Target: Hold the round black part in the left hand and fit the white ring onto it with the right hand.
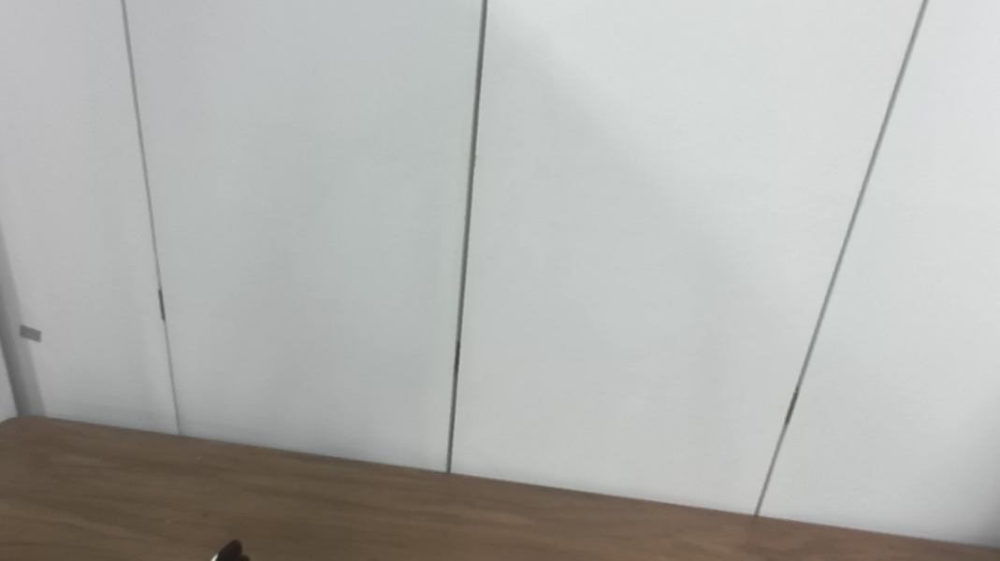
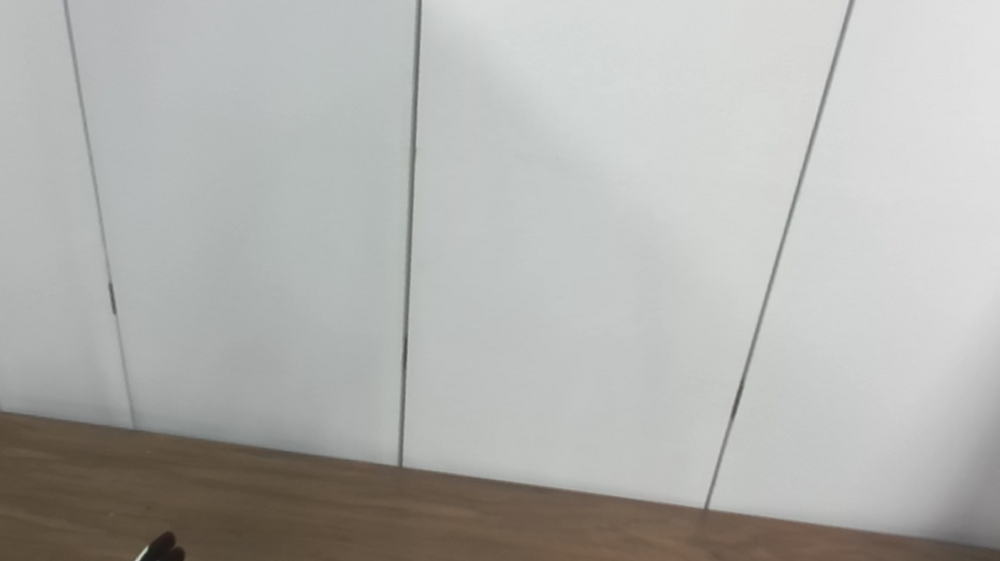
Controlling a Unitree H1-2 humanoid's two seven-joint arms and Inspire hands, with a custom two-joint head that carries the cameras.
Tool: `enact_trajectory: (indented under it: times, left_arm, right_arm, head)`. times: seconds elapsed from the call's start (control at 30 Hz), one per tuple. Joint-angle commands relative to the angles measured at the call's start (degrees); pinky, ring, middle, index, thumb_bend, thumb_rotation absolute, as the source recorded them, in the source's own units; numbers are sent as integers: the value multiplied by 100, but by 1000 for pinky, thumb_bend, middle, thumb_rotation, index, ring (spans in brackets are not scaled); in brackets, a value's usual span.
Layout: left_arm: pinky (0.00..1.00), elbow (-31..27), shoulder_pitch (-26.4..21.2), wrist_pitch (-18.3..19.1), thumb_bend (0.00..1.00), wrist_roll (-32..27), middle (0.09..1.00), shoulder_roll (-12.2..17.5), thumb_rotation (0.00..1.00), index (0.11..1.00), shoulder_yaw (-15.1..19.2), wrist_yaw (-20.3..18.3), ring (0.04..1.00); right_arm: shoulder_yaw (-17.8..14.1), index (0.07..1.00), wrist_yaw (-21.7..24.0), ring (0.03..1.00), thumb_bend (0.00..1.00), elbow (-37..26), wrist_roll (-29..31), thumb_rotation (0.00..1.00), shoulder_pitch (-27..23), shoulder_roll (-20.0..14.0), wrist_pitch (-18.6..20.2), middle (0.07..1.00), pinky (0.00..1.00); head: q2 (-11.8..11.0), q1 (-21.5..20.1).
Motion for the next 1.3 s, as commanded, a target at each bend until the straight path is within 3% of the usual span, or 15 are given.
enact_trajectory:
  times: [0.0, 0.3, 0.67, 0.73, 1.03, 1.27]
  left_arm:
    - [1000, -41, 239, 382, 295, 43, 1000, -16, 1000, 1000, -13, 115, 1000]
    - [1000, -605, 393, 773, 346, -50, 1000, -2, 1000, 1000, 82, 167, 1000]
    - [1000, -927, 386, 995, 395, 34, 1000, 41, 1000, 1000, 102, 260, 1000]
    - [1000, -956, 362, 997, 394, 19, 1000, 53, 1000, 1000, 114, 260, 1000]
    - [1000, -1130, 326, 1198, 450, 46, 997, 83, 995, 991, 157, 323, 993]
    - [1000, -1133, 317, 1060, 453, 192, 985, 89, 993, 983, 144, 337, 982]
  right_arm:
    - [92, 1000, -68, 1000, 504, 41, -23, 1000, 313, 109, -51, 1000, 1000]
    - [213, 1000, -244, 1000, 451, -593, -140, 1000, 550, 110, 363, 1000, 1000]
    - [213, 993, -324, 1000, 519, -1086, -169, 1000, 615, 0, 893, 1000, 1000]
    - [190, 991, -344, 1000, 529, -1164, -111, 1000, 596, -4, 1015, 1000, 1000]
    - [180, 1000, -339, 1000, 558, -1454, -41, 1000, 565, -57, 1399, 1000, 1000]
    - [155, 1000, -330, 1000, 533, -1535, 85, 1000, 549, -66, 1616, 1000, 1000]
  head:
    - [184, -65]
    - [844, -167]
    - [1499, -81]
    - [1705, -90]
    - [2043, -105]
    - [2092, -91]
